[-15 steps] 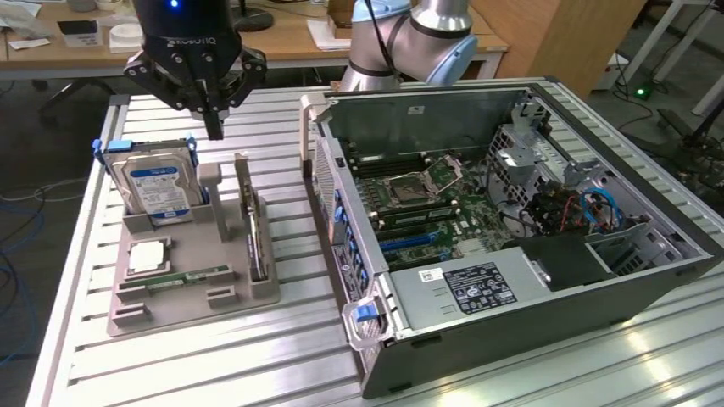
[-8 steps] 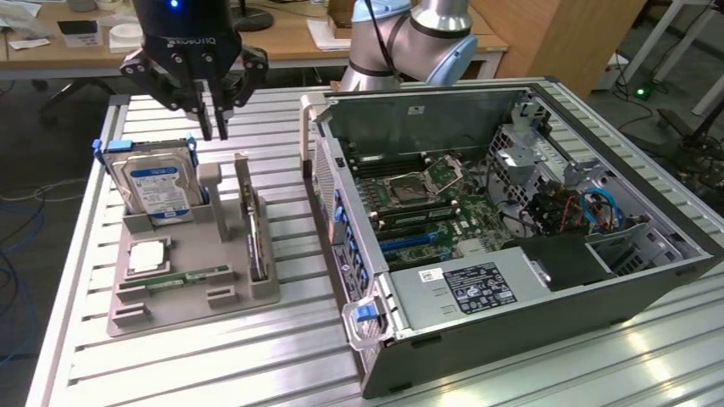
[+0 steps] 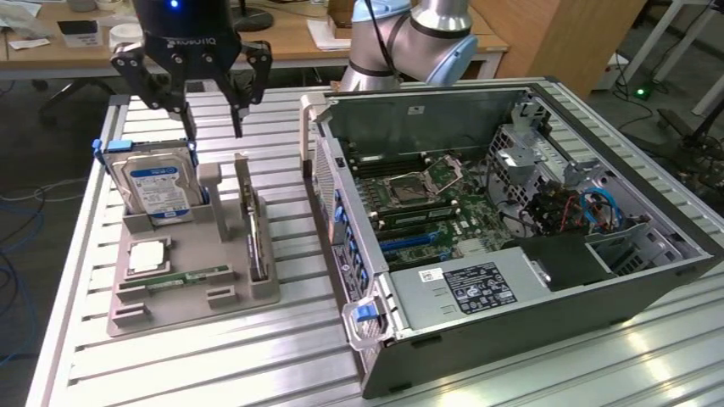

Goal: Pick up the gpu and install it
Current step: 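Pick up the gpu and move the gpu toward the slot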

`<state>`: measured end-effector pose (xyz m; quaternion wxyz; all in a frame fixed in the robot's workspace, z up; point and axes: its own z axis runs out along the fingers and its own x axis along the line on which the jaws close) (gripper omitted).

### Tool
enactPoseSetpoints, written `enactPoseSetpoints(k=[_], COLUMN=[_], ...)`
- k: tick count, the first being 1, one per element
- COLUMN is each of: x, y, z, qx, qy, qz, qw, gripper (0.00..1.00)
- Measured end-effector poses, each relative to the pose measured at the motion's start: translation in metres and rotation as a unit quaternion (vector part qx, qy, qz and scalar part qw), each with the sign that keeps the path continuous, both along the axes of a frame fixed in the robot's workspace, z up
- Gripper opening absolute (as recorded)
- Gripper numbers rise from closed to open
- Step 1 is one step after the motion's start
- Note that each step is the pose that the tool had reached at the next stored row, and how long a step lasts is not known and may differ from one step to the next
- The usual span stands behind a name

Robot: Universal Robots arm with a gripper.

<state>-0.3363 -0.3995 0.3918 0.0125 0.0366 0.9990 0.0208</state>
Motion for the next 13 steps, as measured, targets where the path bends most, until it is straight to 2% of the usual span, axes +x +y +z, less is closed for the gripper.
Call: enactPoseSetpoints(k=[2,7,13], x=[0.0000,0.0000,0.0000], y=[-0.0008,-0.0030,-0.0049], z=[-0.0008,-0.0048,-0.0092], qx=[0.0001,0.0000,-0.0011], qy=[0.0000,0.0019,0.0021], qz=[0.005,0.022,0.026], qw=[1.0000,0.9998,0.9997], gripper=[0.59,0.59,0.59])
